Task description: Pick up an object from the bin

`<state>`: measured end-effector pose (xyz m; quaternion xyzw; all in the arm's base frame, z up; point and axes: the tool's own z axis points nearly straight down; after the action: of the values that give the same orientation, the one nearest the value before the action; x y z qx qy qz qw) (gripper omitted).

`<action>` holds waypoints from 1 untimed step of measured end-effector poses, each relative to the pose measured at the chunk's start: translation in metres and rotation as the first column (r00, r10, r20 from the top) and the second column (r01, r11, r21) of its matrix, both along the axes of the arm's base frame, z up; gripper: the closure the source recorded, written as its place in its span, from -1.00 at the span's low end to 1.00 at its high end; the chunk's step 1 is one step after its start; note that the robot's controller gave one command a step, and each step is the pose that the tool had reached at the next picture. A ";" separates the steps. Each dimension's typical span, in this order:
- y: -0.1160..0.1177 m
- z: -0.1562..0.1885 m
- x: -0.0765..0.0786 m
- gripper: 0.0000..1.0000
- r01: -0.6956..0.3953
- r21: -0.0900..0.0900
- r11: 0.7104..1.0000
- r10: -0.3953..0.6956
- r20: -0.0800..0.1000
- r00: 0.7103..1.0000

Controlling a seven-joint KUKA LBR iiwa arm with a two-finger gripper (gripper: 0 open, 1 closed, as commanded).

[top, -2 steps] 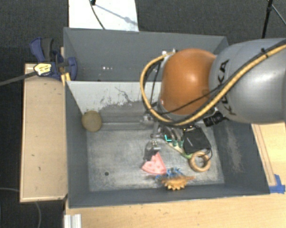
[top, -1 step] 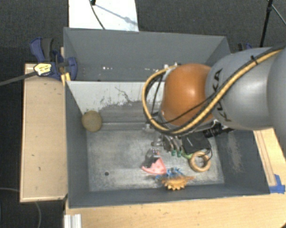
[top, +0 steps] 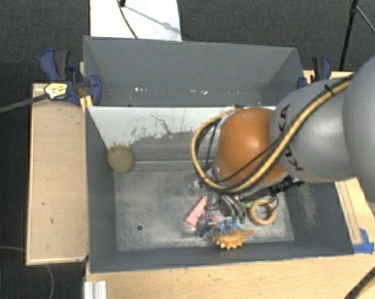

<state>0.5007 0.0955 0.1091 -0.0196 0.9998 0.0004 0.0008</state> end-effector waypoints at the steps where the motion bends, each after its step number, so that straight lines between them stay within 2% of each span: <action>1: -0.033 -0.036 -0.019 1.00 -0.277 0.000 0.961 0.277 0.012 0.961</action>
Offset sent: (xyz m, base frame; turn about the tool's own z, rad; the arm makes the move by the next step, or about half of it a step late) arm 0.0000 0.0000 0.0000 0.0000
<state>0.4822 0.0624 0.0729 -0.1594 0.9872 0.0012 0.0068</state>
